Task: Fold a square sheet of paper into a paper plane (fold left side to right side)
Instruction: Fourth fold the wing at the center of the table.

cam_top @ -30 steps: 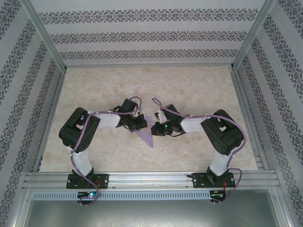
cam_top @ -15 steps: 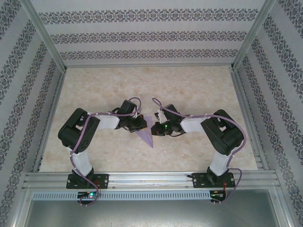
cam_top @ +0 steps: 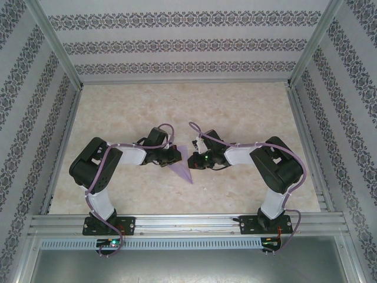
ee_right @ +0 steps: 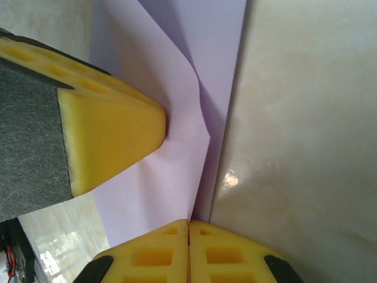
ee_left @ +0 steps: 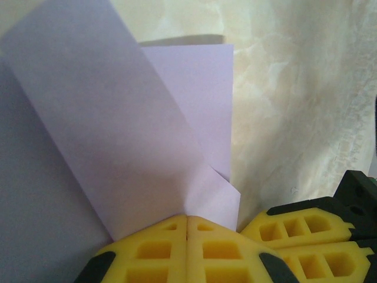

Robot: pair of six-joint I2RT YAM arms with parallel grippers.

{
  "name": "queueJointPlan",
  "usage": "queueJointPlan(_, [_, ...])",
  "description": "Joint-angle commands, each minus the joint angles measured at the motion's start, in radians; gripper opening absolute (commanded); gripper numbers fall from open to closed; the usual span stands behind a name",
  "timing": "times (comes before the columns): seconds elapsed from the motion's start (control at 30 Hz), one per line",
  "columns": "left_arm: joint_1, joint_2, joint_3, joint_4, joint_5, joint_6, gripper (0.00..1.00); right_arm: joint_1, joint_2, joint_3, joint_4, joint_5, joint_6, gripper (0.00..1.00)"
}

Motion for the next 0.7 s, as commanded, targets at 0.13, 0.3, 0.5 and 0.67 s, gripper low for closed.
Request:
queueJointPlan(0.13, [-0.003,0.012,-0.047,-0.091,-0.071,-0.003,0.00,0.007,-0.016,0.017,-0.044,0.029,0.004,0.16])
queueJointPlan(0.3, [-0.003,0.012,-0.051,-0.085,-0.071,-0.005,0.00,-0.012,-0.063,0.019,-0.058,0.030,0.003,0.23])
queueJointPlan(0.5, [-0.003,0.011,-0.048,-0.084,-0.070,-0.007,0.00,-0.026,-0.158,-0.015,-0.098,0.035,-0.006,0.31])
queueJointPlan(0.67, [-0.003,0.010,-0.047,-0.082,-0.071,-0.007,0.00,-0.007,-0.228,-0.074,-0.064,-0.051,0.033,0.22])
